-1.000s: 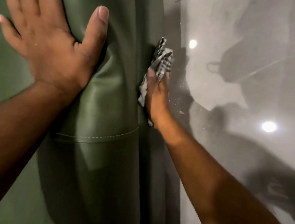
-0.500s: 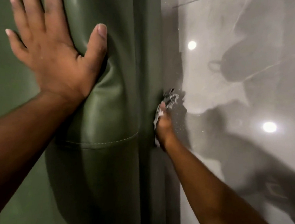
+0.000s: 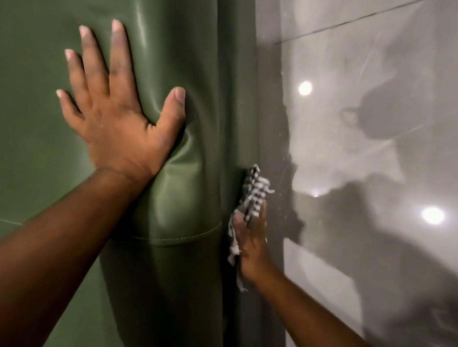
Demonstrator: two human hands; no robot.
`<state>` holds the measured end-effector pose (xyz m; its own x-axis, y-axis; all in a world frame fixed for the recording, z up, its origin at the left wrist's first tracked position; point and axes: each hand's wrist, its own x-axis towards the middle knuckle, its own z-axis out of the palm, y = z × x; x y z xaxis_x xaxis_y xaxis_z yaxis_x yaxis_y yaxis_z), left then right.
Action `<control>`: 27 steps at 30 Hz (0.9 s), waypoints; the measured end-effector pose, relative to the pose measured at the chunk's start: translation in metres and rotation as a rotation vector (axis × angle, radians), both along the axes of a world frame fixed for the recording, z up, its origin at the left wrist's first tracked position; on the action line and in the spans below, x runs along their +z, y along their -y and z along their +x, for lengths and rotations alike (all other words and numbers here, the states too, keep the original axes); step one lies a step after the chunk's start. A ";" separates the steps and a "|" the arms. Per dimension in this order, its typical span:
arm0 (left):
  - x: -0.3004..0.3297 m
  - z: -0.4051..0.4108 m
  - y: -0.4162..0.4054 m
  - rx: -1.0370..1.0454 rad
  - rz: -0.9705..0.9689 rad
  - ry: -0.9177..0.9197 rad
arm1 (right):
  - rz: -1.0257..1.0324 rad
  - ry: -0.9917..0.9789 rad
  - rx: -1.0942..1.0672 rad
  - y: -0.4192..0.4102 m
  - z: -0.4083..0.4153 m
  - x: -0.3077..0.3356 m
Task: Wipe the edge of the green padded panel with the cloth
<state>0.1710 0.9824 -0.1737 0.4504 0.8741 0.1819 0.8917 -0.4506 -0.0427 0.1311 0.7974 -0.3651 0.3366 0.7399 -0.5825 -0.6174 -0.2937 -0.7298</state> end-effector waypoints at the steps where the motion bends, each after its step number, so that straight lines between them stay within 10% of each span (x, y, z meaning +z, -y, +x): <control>1: -0.001 -0.001 -0.001 -0.002 0.003 -0.004 | -0.058 -0.096 0.003 0.007 -0.005 -0.006; 7: -0.006 -0.002 -0.003 -0.008 0.035 -0.004 | -0.199 -0.377 -0.111 -0.050 0.021 -0.034; 17: -0.005 0.001 -0.001 -0.002 0.025 0.000 | 0.064 0.186 -0.054 -0.045 0.020 0.017; 27: -0.010 -0.003 -0.006 0.002 0.038 -0.015 | -0.199 -0.330 -0.102 -0.042 0.021 -0.026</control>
<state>0.1681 0.9884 -0.1839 0.4512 0.8677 0.2087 0.8919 -0.4462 -0.0731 0.1525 0.8395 -0.3908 0.1731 0.5740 -0.8004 -0.8423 -0.3349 -0.4223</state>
